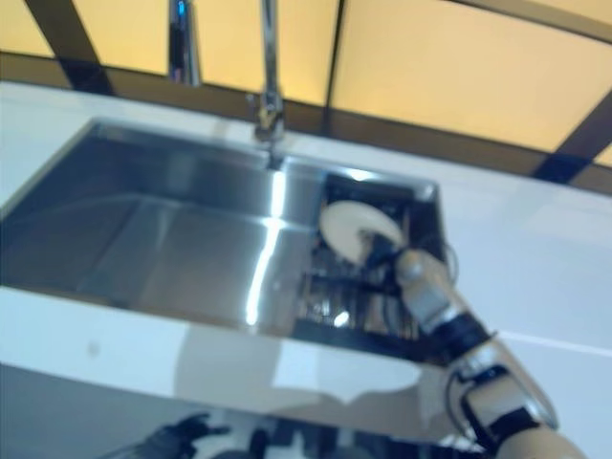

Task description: Take plates into dishwasher

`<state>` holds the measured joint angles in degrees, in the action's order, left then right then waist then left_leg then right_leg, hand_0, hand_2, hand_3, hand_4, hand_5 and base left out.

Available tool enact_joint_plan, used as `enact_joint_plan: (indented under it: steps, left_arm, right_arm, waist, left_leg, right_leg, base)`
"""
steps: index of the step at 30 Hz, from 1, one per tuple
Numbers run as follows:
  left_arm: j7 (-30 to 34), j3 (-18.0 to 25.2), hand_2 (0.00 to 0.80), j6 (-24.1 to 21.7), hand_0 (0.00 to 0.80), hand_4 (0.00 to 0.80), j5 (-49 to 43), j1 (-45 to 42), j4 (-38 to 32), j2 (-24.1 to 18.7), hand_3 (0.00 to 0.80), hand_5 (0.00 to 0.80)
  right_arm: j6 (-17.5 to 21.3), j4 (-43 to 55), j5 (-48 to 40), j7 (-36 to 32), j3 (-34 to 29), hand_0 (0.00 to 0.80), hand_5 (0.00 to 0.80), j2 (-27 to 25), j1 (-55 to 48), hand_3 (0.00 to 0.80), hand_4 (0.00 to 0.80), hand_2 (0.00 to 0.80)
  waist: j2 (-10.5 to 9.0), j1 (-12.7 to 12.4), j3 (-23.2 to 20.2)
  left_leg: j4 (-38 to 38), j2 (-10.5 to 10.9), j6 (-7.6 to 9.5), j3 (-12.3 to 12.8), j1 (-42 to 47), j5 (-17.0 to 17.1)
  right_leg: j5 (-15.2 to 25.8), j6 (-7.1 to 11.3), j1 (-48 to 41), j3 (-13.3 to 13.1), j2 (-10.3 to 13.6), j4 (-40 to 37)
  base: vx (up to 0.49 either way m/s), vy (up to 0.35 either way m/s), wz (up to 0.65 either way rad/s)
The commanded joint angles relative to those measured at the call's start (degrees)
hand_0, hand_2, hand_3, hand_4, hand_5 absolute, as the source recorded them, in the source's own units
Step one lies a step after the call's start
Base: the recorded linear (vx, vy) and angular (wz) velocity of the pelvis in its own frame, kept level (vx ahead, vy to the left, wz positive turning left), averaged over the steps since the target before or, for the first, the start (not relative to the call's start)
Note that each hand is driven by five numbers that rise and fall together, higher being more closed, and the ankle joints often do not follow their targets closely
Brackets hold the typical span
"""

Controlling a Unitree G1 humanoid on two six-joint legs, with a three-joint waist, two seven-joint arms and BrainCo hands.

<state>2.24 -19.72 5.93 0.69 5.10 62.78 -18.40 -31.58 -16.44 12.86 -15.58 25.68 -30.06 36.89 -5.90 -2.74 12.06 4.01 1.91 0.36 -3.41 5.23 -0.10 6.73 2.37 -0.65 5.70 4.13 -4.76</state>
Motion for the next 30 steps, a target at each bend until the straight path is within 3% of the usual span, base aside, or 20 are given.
enact_joint_plan:
  steps: [1, 30]
  left_arm:
    - [-0.11, -3.75, 0.000, 0.26, 0.000, 0.000, -2.69, 2.32, 0.26, 0.67, 0.000, 0.000]
    - [0.16, -5.46, 0.000, 0.83, 0.000, 0.000, -2.42, 3.28, 0.24, 1.80, 0.000, 0.000]
  right_arm:
    - [-0.71, 2.36, 3.39, 2.18, 1.81, 0.000, 0.000, -0.36, 5.19, 0.000, 0.000, 0.000]
    - [-3.96, -5.47, 5.10, 9.39, 3.19, 0.000, 0.000, 4.28, 9.28, 0.000, 0.000, 0.000]
  waist:
    - [0.68, -2.20, -1.18]
    - [1.34, -3.28, -1.11]
  left_leg:
    - [-2.86, -0.53, 1.98, 5.47, -3.82, -0.92]
    - [-3.39, -0.29, 1.99, 4.86, -4.37, -0.96]
  right_leg:
    - [-3.72, 3.75, 0.92, -1.02, 1.74, 7.61]
    - [-3.98, 3.45, 0.94, -0.53, 2.15, 7.74]
  base:
    - [0.000, 0.000, 0.00]
    - [0.001, 0.000, 0.01]
